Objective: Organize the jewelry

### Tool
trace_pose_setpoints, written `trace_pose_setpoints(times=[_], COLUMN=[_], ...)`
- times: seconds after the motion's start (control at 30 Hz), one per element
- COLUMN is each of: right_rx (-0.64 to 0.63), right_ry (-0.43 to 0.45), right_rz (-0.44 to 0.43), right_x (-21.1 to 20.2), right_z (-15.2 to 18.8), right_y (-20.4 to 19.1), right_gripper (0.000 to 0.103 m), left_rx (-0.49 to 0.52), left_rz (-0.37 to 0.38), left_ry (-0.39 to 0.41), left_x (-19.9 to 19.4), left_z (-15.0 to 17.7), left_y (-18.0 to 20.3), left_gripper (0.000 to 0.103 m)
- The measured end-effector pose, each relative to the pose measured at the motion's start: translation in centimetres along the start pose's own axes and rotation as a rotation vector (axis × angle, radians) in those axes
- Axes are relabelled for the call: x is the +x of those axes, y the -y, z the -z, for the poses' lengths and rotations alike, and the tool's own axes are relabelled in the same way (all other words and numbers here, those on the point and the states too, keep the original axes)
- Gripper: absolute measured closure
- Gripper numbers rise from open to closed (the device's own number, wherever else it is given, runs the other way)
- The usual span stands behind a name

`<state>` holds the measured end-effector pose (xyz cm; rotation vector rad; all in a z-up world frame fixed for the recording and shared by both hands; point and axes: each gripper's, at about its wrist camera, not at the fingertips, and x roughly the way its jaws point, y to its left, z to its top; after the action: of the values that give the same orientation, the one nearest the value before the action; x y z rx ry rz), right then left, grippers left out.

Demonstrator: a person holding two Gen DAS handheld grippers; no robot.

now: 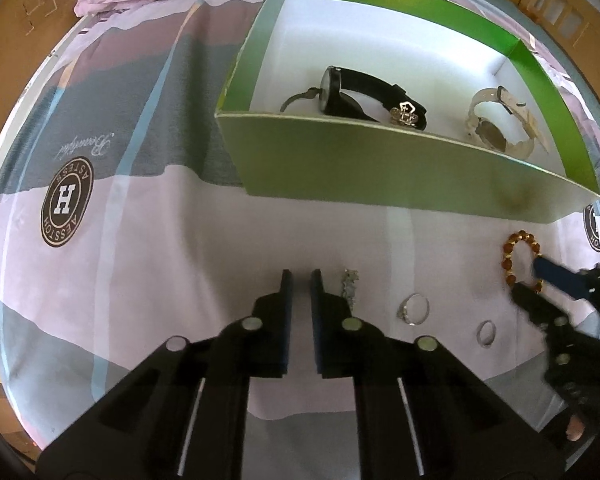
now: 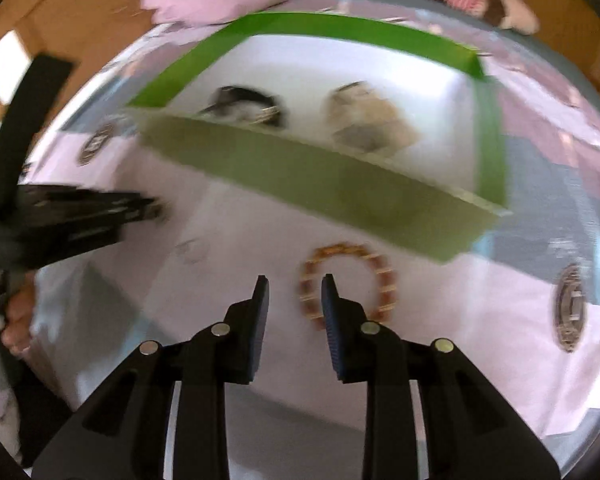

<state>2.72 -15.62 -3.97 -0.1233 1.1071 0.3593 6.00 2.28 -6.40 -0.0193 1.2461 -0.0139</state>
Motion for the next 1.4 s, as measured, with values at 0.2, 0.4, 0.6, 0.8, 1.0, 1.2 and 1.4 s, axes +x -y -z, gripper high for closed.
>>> trace_pose_setpoints(times=[0.2, 0.4, 0.6, 0.8, 1.0, 1.2, 1.4], right_rx=[-0.021, -0.005, -0.006, 0.007, 0.004, 0.027, 0.028], right_ry=[-0.043, -0.020, 0.034, 0.067, 0.074, 0.111, 0.168], right_rz=[0.025, 0.014, -0.016, 0.002, 0.019, -0.003, -0.055], right_x=[2.3, 2.2, 0.8, -0.1, -0.2, -1.0, -2.6], right_z=[0.3, -0.3, -0.9, -1.2, -1.0, -1.1, -1.5], right_y=[-0.9, -1.0, -1.1, -0.5, -0.2, 0.2, -0.1], right_gripper=[0.065, 0.096, 0.096, 0.096, 0.096, 0.096, 0.096], left_rx=[0.008, 0.012, 0.035, 0.054, 0.045, 0.033, 0.051], left_rz=[-0.004, -0.005, -0.026, -0.058, -0.056, -0.041, -0.037], left_ry=[0.014, 0.051, 0.108, 0.106, 0.122, 0.236, 0.250], left_x=[-0.3, -1.3, -2.8, -2.4, -2.7, -5.6, -6.2], left_z=[-0.2, -0.3, -0.2, 0.0, -0.1, -0.1, -0.2], left_y=[0.4, 0.4, 1.0, 1.7, 1.3, 1.0, 1.2], left_gripper=[0.096, 0.099, 0.099, 0.099, 0.099, 0.101, 0.101])
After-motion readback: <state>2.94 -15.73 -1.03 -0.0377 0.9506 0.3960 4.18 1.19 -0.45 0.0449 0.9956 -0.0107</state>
